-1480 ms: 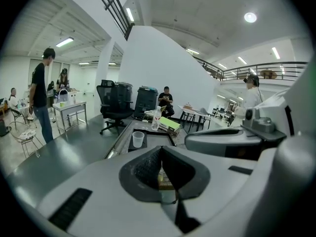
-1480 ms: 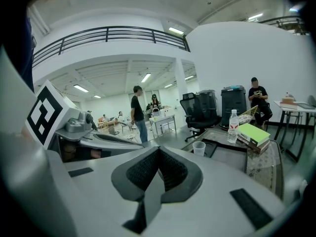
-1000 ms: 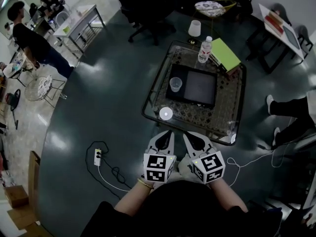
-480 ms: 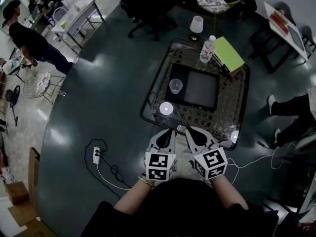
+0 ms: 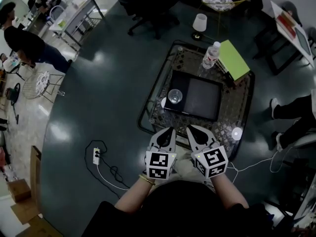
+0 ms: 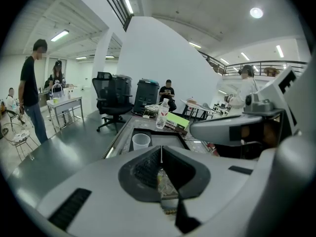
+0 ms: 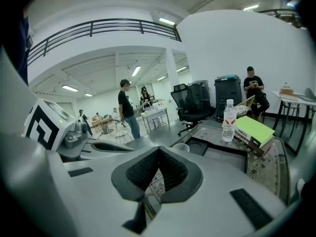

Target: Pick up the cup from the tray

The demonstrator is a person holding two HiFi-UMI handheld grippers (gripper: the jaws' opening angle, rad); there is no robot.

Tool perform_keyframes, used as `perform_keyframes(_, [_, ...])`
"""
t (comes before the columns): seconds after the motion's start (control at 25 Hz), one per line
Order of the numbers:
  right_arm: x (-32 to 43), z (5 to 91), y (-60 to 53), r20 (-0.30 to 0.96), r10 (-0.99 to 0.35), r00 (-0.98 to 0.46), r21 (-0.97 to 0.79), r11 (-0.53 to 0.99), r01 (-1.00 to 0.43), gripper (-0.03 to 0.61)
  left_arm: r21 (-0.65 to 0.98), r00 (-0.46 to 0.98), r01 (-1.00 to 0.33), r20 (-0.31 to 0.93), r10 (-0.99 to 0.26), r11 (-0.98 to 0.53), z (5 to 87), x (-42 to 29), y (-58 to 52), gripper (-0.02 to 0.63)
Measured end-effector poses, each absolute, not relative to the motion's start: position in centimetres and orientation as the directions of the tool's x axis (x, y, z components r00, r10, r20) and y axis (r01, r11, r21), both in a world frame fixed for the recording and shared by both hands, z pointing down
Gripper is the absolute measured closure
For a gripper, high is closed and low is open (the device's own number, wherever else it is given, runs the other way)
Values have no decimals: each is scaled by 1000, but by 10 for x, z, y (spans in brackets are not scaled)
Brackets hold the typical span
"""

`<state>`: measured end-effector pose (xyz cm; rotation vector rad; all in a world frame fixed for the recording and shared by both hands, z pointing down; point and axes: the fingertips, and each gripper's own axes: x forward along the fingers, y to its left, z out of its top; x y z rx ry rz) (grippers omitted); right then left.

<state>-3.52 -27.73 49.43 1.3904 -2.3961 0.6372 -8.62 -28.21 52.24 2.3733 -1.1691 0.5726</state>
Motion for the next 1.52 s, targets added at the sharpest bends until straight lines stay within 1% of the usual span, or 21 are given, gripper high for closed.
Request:
perform_keyframes(0.24, [-21,508,-321,475,-726,-497,-240,436,-867,568,174,545,-813,566,-619,-556,549,-69,-322,591])
perform_keyframes(0.28, [-19,510,-327,478,-723,-498,-240,438,-866,568,175,540,-815,573,-616,-553,554,-68,-328,576])
perform_keyframes(0.4, [-10,517,-345,485,-718,-500,-243,438,-865,568,178,533,-819,589,-608,-545,570,-61,-346,506])
perform_keyframes(1.04, [28,553,-391,527,-693,-491,-276,407,-871,568,150,433,-874,671,-602,-462,650,-48,-421,314])
perform_keyframes(1.28, [33,562,-398,534,-687,-493,-292,398,-870,568,143,415,-877,706,-574,-458,680,-41,-440,270])
perform_keyframes(1.52, [39,571,-400,544,-676,-497,-305,393,-868,568,113,390,-878,733,-558,-466,701,-35,-457,259])
